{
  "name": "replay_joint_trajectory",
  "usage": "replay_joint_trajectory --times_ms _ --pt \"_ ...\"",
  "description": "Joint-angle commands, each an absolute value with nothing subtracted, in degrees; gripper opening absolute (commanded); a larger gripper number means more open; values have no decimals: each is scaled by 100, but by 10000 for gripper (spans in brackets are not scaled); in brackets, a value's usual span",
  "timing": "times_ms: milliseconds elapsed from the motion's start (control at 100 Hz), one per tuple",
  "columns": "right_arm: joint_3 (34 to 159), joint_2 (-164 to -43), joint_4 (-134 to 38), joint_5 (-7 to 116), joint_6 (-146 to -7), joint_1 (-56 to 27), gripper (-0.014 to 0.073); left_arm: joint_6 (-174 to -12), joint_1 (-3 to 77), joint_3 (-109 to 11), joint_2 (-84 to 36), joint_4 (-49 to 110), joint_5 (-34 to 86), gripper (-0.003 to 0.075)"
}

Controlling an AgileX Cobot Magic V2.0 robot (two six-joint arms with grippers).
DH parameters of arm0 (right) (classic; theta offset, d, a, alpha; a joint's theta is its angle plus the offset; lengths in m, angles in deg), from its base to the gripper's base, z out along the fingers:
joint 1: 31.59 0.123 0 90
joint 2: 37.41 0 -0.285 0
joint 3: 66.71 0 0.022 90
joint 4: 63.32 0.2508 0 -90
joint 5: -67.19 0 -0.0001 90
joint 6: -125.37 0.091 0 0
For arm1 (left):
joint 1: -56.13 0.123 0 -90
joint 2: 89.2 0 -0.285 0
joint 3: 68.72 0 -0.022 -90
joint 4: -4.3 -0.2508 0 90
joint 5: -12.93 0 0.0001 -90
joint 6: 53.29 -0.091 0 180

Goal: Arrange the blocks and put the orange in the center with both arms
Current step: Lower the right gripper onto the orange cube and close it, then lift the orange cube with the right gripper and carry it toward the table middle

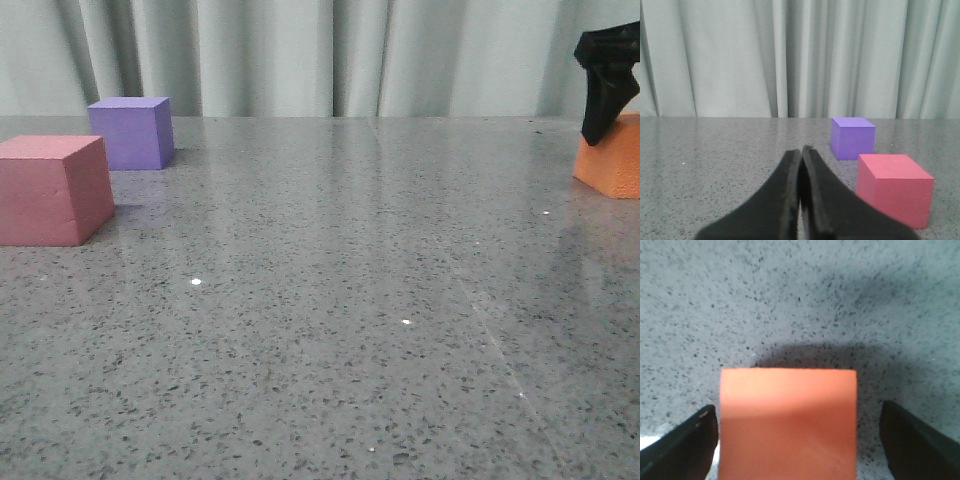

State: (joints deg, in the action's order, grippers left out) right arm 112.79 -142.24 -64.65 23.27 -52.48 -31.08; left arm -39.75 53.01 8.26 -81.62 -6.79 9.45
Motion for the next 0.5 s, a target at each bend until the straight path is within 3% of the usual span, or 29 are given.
replay_joint_trajectory --times_ms 0,120,380,490 --pt "11475 -14089 -6477 2600 -5324 -3140 645 -3980 5319 1132 -8350 -644 513 -13" --pt "11475 -14183 -6477 2600 -5324 -3140 616 -3980 5319 1132 -8350 -644 513 -13" --pt "11475 -14238 -6474 2588 -5324 -3140 318 -3980 5319 1132 -8350 -644 513 -13" --pt "11475 -14238 -6462 2660 -5318 -3140 272 -3980 5319 1132 -8350 -644 513 -13"
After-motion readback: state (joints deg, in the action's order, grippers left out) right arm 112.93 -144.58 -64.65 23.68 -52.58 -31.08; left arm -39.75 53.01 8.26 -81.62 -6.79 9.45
